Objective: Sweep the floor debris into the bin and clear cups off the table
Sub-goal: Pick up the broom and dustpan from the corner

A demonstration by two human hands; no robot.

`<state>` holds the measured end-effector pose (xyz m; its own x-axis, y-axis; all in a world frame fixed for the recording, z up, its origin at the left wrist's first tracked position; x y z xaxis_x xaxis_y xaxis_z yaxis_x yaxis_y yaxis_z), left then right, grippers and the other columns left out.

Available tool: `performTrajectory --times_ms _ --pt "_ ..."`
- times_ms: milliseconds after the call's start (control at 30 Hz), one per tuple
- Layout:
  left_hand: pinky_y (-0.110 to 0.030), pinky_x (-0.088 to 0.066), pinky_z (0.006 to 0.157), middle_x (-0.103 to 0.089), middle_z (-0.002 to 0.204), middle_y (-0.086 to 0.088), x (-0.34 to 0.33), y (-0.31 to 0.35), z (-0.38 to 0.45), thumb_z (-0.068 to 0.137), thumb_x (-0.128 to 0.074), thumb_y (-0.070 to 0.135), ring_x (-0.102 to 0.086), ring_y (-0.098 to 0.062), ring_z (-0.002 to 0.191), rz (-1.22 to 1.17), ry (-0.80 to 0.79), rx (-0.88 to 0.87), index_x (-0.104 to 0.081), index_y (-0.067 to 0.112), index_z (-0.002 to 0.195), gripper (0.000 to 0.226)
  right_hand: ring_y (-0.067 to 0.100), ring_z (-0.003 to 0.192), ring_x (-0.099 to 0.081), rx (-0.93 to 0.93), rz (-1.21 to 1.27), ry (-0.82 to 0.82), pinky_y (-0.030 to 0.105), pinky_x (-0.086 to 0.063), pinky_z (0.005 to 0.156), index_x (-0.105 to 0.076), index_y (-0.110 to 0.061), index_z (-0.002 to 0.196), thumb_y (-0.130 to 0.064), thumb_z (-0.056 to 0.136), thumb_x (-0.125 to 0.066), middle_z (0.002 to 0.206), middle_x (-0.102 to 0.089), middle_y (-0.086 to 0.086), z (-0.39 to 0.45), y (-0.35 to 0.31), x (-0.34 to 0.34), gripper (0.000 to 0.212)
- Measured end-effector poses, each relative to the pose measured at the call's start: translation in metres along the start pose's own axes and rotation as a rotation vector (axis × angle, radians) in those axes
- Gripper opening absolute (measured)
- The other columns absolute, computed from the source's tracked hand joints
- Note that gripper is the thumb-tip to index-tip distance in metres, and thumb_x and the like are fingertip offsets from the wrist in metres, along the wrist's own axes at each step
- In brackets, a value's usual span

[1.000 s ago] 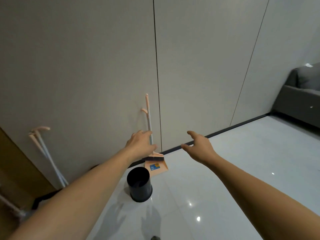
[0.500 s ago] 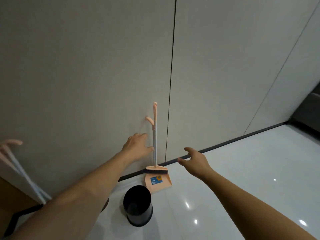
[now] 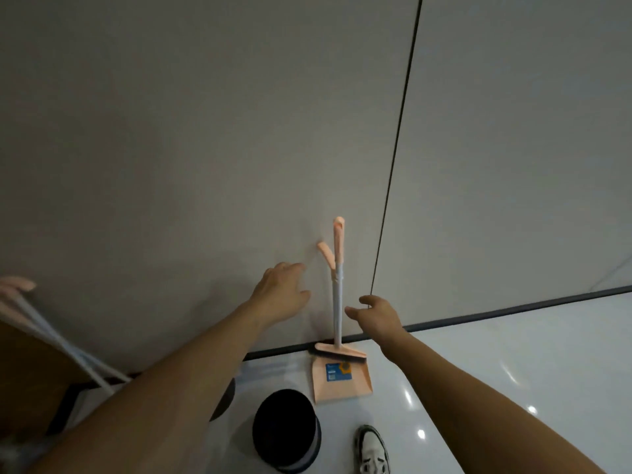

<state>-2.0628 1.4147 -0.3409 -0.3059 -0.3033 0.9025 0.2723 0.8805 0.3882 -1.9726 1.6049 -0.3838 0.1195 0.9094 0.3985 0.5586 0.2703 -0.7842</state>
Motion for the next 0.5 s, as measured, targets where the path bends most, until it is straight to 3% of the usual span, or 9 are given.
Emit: performTrajectory --times_ms 67,167,233,367,433,500 --pt "-0.037 -0.044 0.101 -0.054 0.132 -0.012 -0.008 0.006 0.033 0.087 -0.063 0.036 -0.051 -0.032 0.123 0.026 -0.033 0.014 -0.055 0.015 0.131 0.05 0.026 0.111 -0.059 -0.082 0.079 -0.043 0.029 -0.048 0.08 -0.051 -0.008 0.14 -0.027 0.094 -0.067 0.13 -0.059 0.011 0.042 -0.002 0.003 0.052" --pt "-0.036 -0.037 0.11 -0.045 0.147 -0.012 -0.02 0.016 0.077 0.092 -0.058 0.026 -0.042 -0.03 0.135 0.089 -0.093 0.001 -0.047 0.013 0.144 0.055 0.024 0.081 -0.059 -0.235 0.243 -0.085 0.035 -0.051 0.071 -0.064 -0.002 0.112 -0.023 0.097 -0.06 0.092 -0.061 0.01 0.1 0.0 0.007 0.026" --pt "-0.036 -0.027 0.117 -0.03 0.159 -0.011 -0.027 0.023 0.105 0.095 -0.053 0.016 -0.028 -0.028 0.145 0.153 -0.115 -0.039 -0.036 0.016 0.153 0.06 0.025 0.077 -0.058 -0.362 0.397 -0.127 0.035 -0.052 0.065 -0.062 -0.006 0.095 -0.022 0.1 -0.052 0.089 -0.06 0.013 0.134 0.001 0.006 0.019" --pt "-0.033 -0.032 0.115 -0.023 0.161 -0.007 -0.047 0.027 0.151 0.092 -0.054 0.006 -0.031 -0.027 0.144 0.292 -0.175 -0.095 -0.032 0.023 0.154 0.069 0.031 0.081 -0.059 -0.583 0.669 -0.251 0.039 -0.056 0.074 -0.054 -0.007 0.102 -0.032 0.102 -0.047 0.092 -0.059 0.02 0.187 0.009 -0.013 0.026" --pt "-0.026 -0.034 0.102 -0.033 0.155 -0.01 -0.06 0.028 0.166 0.091 -0.057 0.008 -0.041 -0.027 0.134 0.335 -0.183 -0.104 -0.041 0.021 0.15 0.062 0.027 0.064 -0.055 -0.654 0.829 -0.302 0.037 -0.052 0.068 -0.054 -0.007 0.103 -0.034 0.103 -0.046 0.075 -0.053 0.017 0.2 0.01 -0.026 0.028" --pt "-0.021 -0.028 0.1 -0.034 0.155 -0.006 -0.071 0.027 0.177 0.088 -0.061 0.005 -0.04 -0.025 0.133 0.301 -0.18 -0.032 -0.034 0.026 0.153 0.074 0.017 0.04 -0.042 -0.706 0.947 -0.323 0.029 -0.043 0.051 -0.052 -0.006 0.098 -0.034 0.104 -0.044 0.055 -0.042 0.008 0.207 0.01 -0.034 0.03"
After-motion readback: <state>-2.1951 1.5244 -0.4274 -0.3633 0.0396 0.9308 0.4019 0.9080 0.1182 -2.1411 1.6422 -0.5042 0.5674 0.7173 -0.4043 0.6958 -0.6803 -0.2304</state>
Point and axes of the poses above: each hand's wrist, its own z-axis towards the middle knuckle, its own x-axis out of the back of the hand, y = z × x, the point moved 3 cm from there along z, towards the middle knuckle
